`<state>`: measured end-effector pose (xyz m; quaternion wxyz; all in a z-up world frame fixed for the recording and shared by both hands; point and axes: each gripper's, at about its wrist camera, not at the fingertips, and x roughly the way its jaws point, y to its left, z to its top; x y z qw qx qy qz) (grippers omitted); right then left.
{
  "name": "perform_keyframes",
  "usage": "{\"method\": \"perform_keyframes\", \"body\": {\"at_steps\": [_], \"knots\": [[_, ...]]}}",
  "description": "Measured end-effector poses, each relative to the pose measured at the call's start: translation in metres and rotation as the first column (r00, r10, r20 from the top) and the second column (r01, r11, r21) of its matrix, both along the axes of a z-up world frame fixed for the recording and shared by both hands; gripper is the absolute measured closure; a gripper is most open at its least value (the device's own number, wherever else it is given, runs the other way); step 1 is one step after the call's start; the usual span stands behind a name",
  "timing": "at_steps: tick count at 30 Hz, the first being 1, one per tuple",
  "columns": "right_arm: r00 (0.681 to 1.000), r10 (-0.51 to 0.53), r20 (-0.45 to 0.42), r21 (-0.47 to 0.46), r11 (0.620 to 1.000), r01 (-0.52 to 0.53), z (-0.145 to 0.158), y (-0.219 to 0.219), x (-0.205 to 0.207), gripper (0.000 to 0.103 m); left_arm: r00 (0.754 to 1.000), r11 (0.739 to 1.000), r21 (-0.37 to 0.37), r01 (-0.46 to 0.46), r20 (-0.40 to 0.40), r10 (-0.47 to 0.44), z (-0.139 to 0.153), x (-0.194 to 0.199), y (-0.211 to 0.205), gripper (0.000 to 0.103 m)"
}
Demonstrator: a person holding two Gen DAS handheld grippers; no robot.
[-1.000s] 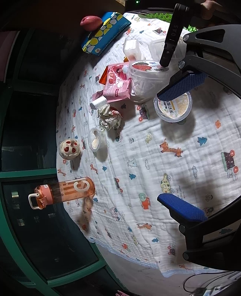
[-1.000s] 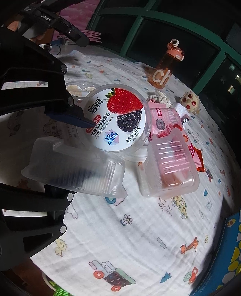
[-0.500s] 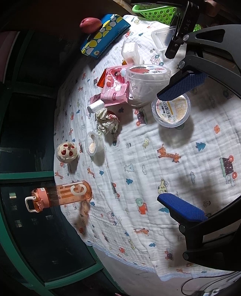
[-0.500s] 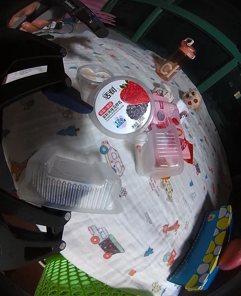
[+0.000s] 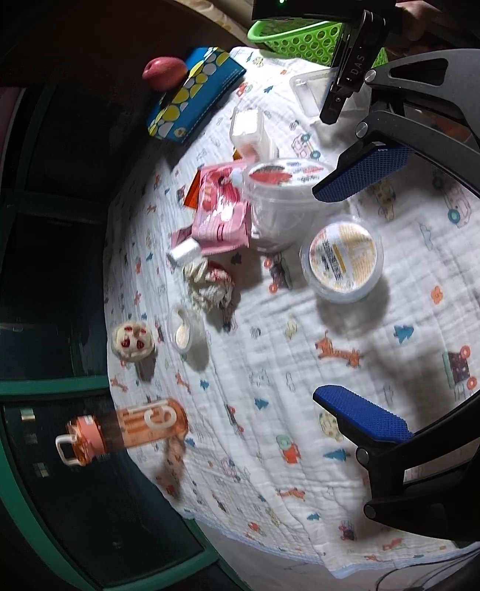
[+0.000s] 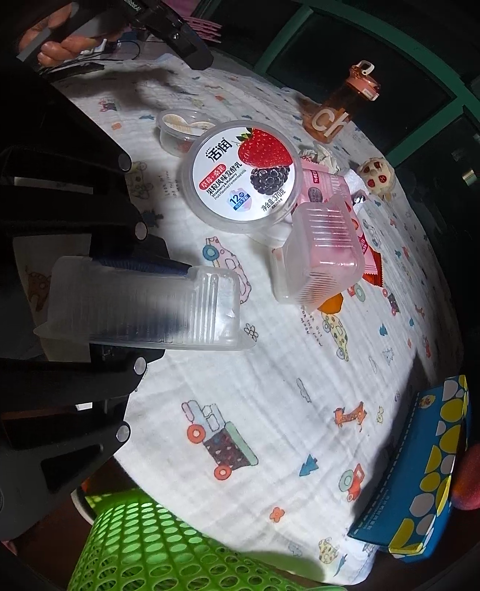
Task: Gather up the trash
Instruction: 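Lift the clear tray with the right gripper while the left gripper grasps the clear cup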
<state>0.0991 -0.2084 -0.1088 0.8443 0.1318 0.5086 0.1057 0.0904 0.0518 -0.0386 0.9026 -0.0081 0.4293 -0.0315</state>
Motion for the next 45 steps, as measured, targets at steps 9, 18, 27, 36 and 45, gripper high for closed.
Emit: {"method": "perform_keyframes", "body": {"at_steps": [9, 18, 27, 36, 45], "knots": [[0.999, -0.002, 0.045, 0.039, 0.999, 0.000, 0.016, -0.007, -0.008, 0.080, 0.990, 0.990, -0.024, 0.137, -0.024, -0.137, -0.015, 0.017, -0.044, 0.008], [0.996, -0.015, 0.092, 0.053, 0.999, 0.010, 0.036, -0.021, -0.017, 0.080, 0.985, 0.987, -0.050, 0.155, -0.071, -0.158, -0.031, 0.052, -0.059, 0.033], [0.993, -0.026, 0.118, 0.055, 0.998, 0.020, 0.047, -0.034, -0.026, 0.080, 0.979, 0.972, -0.142, 0.189, -0.054, -0.199, -0.029, 0.053, -0.059, 0.061], [0.988, -0.073, 0.139, 0.055, 0.996, 0.065, 0.056, -0.057, -0.041, 0.080, 0.970, 0.957, -0.165, 0.237, -0.019, -0.244, -0.010, 0.034, -0.066, 0.082], [0.980, -0.112, 0.166, 0.057, 0.993, 0.104, 0.064, -0.078, -0.055, 0.080, 0.966, 0.950, -0.184, 0.254, -0.003, -0.259, 0.000, 0.023, -0.069, 0.082]]}}
